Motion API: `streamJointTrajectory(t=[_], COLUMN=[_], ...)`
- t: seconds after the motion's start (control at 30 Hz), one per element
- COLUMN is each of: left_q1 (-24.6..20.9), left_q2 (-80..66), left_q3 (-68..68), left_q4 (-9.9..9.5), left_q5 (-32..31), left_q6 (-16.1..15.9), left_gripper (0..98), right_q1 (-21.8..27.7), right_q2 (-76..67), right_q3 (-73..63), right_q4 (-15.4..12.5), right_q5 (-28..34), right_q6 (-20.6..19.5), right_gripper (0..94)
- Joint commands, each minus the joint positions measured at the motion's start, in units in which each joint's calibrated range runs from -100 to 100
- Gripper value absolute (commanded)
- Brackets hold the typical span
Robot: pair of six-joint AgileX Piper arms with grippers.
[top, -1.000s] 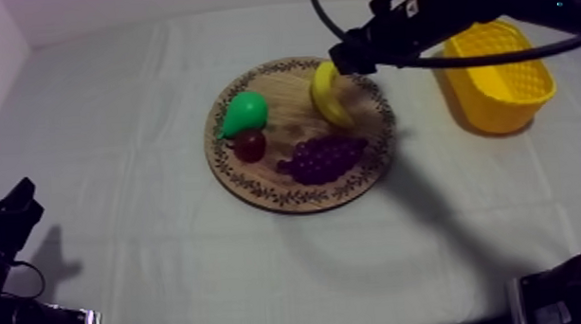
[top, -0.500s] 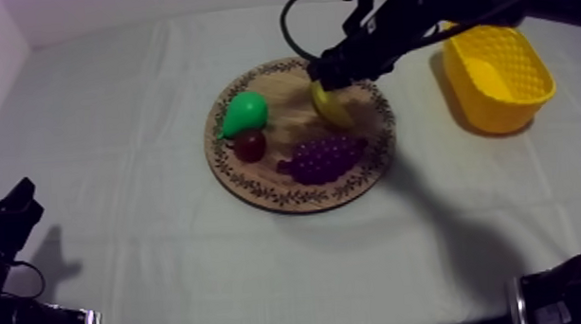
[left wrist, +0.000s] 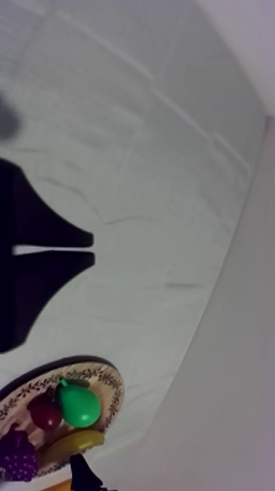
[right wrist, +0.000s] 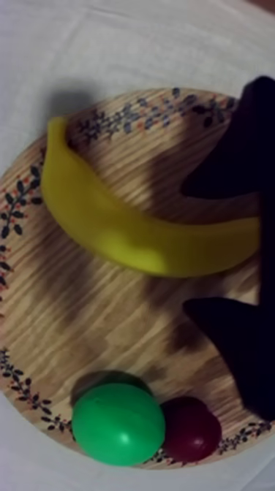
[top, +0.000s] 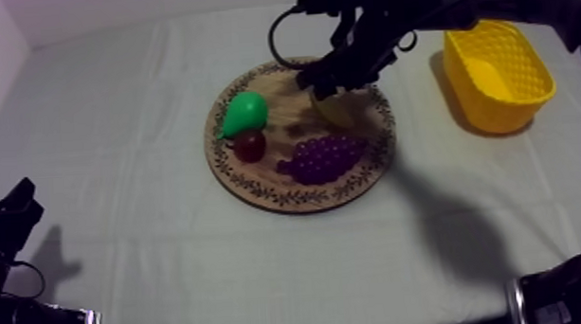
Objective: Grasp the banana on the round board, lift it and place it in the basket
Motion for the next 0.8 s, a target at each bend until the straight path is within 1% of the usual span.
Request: streamJointTrajectory(t=[0.0, 0.23, 0.4, 0.57, 0.67, 0.77], left_q1=[0.0, 0.0, 0.0, 0.0, 0.0, 0.0], left_q2=[0.0, 0.0, 0.0, 0.0, 0.0, 0.0], left_q3=[0.0, 0.0, 0.0, 0.0, 0.0, 0.0], left_q4=[0.01, 0.01, 0.01, 0.01, 0.01, 0.01], left_q5=[0.0, 0.0, 0.0, 0.0, 0.0, 0.0], left_q6=[0.0, 0.0, 0.0, 0.0, 0.0, 0.0], left_gripper=[0.1, 0.1, 0.1, 0.1, 0.1, 0.1], right_q1=[-0.2, -0.5, -0.6, -0.2, 0.1, 0.3], right_q2=[1.1, 4.2, 5.9, 7.3, 7.6, 7.8], right_q3=[-0.6, -2.6, -3.5, -5.3, -5.9, -6.2], right_q4=[0.3, 0.8, 1.0, 0.7, 0.6, 0.5], right_q5=[-0.1, -1.2, -2.7, -2.8, -2.7, -2.7], right_q6=[-0.1, -0.4, -0.4, -0.3, -0.1, 0.0], right_gripper=[41.0, 38.2, 31.6, 17.5, 14.2, 13.4])
